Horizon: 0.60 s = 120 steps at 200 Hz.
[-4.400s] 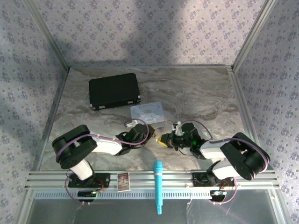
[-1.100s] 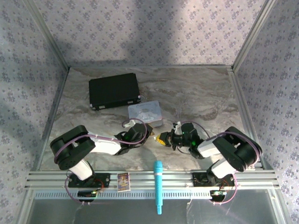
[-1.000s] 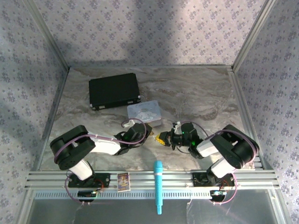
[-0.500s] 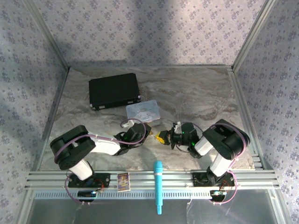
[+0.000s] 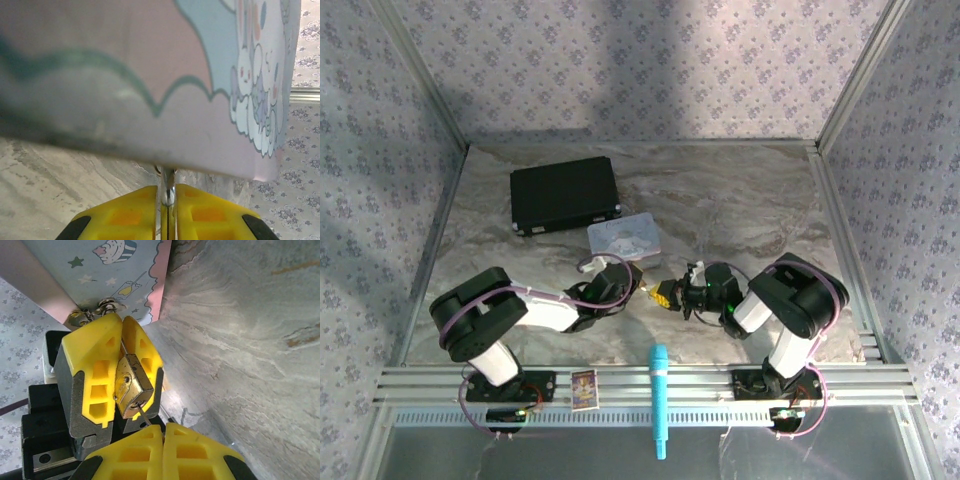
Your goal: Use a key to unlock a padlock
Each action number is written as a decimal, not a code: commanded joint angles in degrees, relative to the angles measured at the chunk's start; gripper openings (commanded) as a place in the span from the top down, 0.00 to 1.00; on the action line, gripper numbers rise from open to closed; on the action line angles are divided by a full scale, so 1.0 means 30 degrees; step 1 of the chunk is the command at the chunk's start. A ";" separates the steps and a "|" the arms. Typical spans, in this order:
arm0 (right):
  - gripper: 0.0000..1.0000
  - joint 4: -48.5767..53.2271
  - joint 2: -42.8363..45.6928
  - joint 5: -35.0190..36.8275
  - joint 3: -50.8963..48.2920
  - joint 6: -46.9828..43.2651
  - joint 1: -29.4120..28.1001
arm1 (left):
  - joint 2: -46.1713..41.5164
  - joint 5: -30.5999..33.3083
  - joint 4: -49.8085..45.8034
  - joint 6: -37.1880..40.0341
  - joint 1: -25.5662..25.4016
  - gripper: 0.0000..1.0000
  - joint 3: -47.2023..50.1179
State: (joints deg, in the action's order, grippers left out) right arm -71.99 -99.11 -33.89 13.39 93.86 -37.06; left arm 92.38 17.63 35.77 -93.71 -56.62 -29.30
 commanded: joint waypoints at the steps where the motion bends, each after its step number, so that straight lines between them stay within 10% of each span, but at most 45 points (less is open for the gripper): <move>1: 1.00 -0.2109 -0.0175 0.0456 0.1651 0.0462 -0.0481 | -0.0438 -0.2860 0.1466 -0.0977 -0.0770 1.00 -0.0518; 120: 1.00 0.0554 0.0969 0.0810 0.0351 -0.1484 -0.0179 | -0.0580 -0.3148 -0.0767 -0.0695 -0.0317 1.00 -0.0740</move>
State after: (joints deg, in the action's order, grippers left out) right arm -74.28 -99.90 -35.62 16.03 94.11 -38.85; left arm 92.79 15.11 38.76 -95.44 -56.38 -29.41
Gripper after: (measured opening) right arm 0.051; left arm 0.135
